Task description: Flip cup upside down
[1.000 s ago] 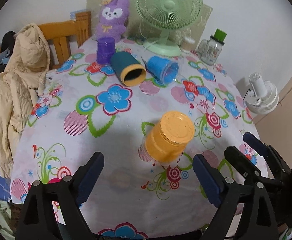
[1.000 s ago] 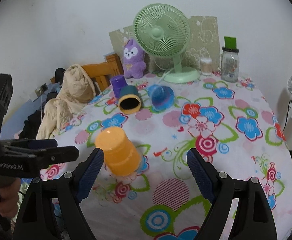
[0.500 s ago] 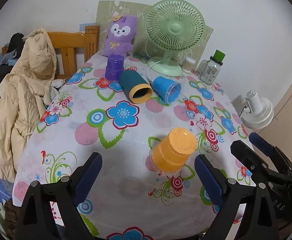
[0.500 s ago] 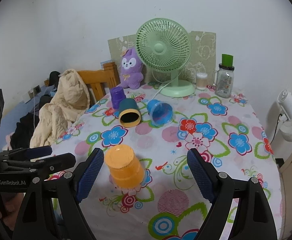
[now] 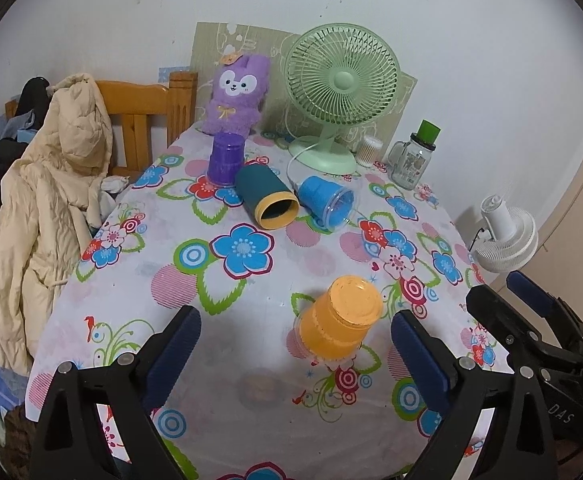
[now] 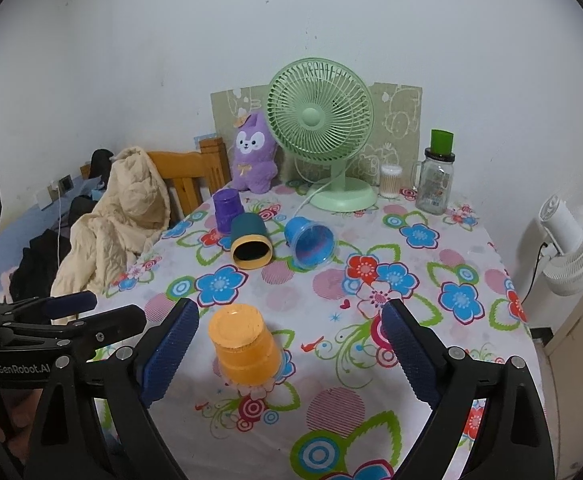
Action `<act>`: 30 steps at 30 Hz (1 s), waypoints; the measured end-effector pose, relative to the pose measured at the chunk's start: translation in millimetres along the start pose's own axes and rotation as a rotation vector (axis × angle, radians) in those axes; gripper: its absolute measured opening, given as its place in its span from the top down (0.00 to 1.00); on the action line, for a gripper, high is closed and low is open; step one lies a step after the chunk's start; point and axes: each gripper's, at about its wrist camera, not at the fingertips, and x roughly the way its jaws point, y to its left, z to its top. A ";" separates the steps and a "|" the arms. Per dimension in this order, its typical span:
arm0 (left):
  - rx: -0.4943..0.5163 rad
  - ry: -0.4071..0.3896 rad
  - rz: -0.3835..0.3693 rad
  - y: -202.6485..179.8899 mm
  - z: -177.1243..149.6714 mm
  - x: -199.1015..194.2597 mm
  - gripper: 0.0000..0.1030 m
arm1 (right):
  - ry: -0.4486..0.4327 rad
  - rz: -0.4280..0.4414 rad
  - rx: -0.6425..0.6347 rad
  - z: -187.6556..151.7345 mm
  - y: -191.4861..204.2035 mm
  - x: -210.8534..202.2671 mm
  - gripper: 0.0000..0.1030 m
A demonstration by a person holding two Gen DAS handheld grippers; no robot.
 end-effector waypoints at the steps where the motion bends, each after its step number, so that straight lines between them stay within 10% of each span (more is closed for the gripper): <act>1: 0.000 -0.002 0.000 -0.3 0.1 -0.3 0.05 | -0.002 -0.003 -0.002 0.0 0.8 -0.6 0.08; 30: -0.007 -0.024 0.012 4.6 -2.3 -6.6 0.02 | -0.020 -0.008 -0.002 1.4 2.0 -5.9 0.02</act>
